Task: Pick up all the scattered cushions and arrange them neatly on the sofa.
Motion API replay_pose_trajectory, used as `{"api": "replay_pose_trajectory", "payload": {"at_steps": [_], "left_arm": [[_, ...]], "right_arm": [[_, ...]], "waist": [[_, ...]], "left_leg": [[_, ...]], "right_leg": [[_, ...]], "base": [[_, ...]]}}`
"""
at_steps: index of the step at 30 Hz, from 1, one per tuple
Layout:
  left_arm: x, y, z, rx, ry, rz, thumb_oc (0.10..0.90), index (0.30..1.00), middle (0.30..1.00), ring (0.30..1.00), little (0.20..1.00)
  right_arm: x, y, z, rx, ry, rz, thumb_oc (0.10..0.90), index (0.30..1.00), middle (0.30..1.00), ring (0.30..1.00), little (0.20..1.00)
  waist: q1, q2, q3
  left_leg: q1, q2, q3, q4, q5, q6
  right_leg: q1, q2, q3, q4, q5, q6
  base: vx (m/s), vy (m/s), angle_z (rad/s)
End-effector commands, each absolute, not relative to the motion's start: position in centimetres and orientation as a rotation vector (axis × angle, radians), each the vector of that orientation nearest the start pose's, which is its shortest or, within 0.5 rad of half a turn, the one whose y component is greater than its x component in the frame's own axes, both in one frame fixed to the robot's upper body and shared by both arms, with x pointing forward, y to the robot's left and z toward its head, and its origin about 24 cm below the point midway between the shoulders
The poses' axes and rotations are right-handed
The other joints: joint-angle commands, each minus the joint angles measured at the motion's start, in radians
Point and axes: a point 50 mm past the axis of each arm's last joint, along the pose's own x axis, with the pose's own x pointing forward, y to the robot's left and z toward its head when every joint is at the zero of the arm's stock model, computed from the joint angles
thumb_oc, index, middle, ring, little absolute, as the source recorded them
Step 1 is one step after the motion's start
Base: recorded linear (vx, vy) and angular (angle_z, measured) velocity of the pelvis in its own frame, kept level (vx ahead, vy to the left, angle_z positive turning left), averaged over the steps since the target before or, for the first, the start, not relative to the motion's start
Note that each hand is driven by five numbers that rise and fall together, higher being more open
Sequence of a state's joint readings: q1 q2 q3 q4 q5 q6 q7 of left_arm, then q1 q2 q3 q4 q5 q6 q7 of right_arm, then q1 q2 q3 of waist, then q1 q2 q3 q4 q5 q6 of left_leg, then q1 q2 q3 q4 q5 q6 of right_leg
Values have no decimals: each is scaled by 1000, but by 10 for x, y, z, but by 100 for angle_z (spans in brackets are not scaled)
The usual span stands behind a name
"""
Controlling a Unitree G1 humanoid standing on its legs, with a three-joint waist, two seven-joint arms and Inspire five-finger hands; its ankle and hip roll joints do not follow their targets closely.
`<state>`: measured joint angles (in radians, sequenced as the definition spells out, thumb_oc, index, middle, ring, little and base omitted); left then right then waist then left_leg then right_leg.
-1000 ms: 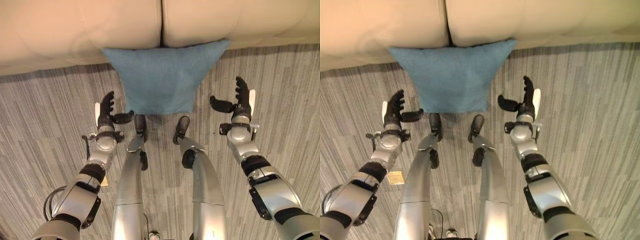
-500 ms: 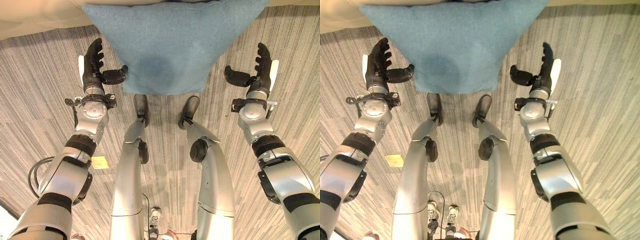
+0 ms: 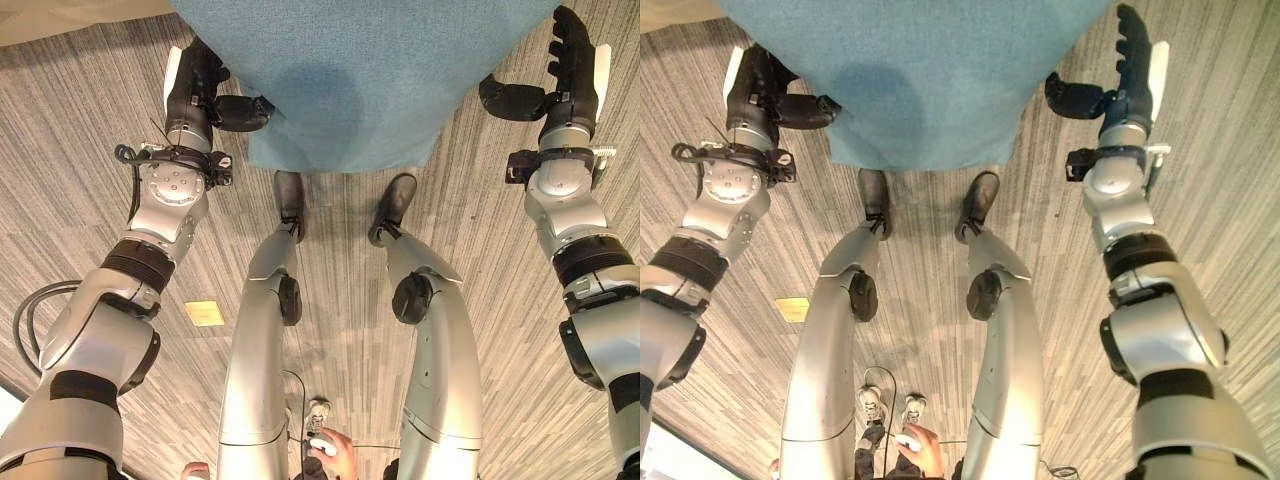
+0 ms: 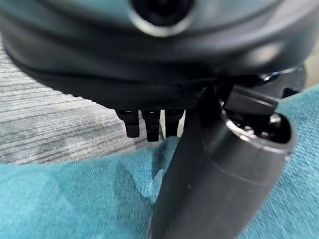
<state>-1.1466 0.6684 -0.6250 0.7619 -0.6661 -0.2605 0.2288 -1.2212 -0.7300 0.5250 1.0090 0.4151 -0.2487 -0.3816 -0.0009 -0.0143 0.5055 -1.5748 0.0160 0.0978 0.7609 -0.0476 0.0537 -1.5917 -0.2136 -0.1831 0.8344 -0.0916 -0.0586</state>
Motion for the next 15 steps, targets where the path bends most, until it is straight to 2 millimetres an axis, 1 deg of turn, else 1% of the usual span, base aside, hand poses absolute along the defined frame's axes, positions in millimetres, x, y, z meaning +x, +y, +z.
{"api": "replay_pose_trajectory", "payload": {"at_steps": [1,2,3,4,5,7,8,9,10,11,15], "left_arm": [[389,157,258,163,-579,-122,800,900,900,900,900],[386,145,259,150,-593,-172,800,900,900,900,900],[385,140,261,143,-608,-188,800,900,900,900,900],[384,140,261,142,-608,-187,800,900,900,900,900],[382,134,262,138,-618,-206,800,900,900,900,900],[382,135,262,138,-618,-205,800,900,900,900,900],[381,127,262,122,-629,-220,800,900,900,900,900],[381,127,262,122,-630,-219,800,900,900,900,900],[380,124,262,111,-636,-219,800,900,900,900,900],[380,117,261,105,-634,-231,800,900,900,900,900],[382,104,257,87,-616,-255,800,900,900,900,900]], "right_arm": [[395,-258,260,-521,-453,-390,800,900,900,900,900],[399,-245,267,-585,-471,-347,800,900,900,900,900],[400,-240,269,-599,-474,-338,800,900,900,900,900],[401,-240,269,-599,-474,-338,800,900,900,900,900],[403,-227,274,-628,-498,-299,800,900,900,900,900],[403,-227,274,-629,-498,-298,800,900,900,900,900],[405,-207,281,-667,-535,-247,800,900,900,900,900],[405,-206,282,-667,-536,-246,800,900,900,900,900],[406,-194,284,-680,-561,-212,800,900,900,900,900],[407,-186,286,-698,-571,-187,800,900,900,900,900],[411,-181,278,-661,-529,-162,800,900,900,900,900]], "waist": [[-9,35,-149],[4,37,-156],[8,39,-157],[7,40,-157],[14,42,-158],[13,43,-158],[21,44,-154],[20,45,-153],[22,45,-150],[23,43,-150],[24,41,-152]], "left_leg": [[5,-13,-10,-10,-80,-19],[5,-18,-13,-17,-73,-20],[5,-21,-15,-17,-72,-19],[5,-21,-15,-17,-72,-19],[5,-22,-19,-17,-68,-20],[5,-22,-19,-18,-68,-20],[5,-28,-24,-13,-61,-24],[5,-28,-24,-13,-61,-24],[5,-30,-30,-15,-56,-25],[5,-32,-31,-13,-53,-29],[5,-36,-38,-8,-46,-33]], "right_leg": [[57,48,37,56,-201,92],[56,48,35,49,-196,96],[57,49,35,48,-195,96],[57,49,35,48,-195,96],[57,48,34,48,-194,95],[57,48,34,48,-194,95],[57,46,32,52,-191,94],[58,46,32,52,-191,94],[57,44,32,54,-186,96],[61,40,27,56,-185,93],[67,39,26,62,-181,91]], "base": [[0,0,0],[0,0,0],[0,0,0],[0,0,0],[7,15,4],[4,7,2],[0,0,0],[0,0,0],[0,0,0],[0,0,0],[-3,-1,1]]}}
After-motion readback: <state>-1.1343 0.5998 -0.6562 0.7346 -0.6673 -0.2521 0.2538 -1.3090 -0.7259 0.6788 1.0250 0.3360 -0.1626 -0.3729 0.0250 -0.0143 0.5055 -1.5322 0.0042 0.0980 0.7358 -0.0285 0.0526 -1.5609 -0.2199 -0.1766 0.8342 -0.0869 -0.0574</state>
